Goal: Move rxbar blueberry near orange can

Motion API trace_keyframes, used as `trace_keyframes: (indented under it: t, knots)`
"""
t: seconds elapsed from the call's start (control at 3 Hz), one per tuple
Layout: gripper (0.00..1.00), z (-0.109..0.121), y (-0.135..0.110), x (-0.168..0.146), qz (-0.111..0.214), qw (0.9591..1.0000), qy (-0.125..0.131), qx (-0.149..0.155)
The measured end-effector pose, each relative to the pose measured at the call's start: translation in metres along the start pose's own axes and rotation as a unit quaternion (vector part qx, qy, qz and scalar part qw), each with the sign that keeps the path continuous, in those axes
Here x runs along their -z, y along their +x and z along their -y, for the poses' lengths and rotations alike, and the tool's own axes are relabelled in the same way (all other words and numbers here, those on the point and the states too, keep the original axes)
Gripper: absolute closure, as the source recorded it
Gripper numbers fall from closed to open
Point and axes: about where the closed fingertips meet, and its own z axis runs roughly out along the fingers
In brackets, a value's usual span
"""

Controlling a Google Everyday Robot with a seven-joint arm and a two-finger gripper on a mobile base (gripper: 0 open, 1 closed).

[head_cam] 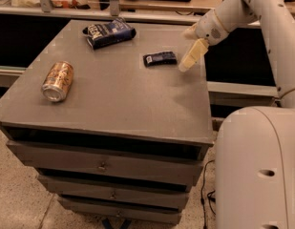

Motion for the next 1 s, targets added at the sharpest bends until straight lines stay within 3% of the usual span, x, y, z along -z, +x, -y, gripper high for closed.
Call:
trace_keyframes:
  t: [0.67,1.0]
  knots:
    - [0.00,0.001,-0.025,-0.028,0.042,0.9981,-0.015,-0.042]
    - [0.00,0.009,-0.045,-0.054,0.053,0.9978,-0.022,-0.033]
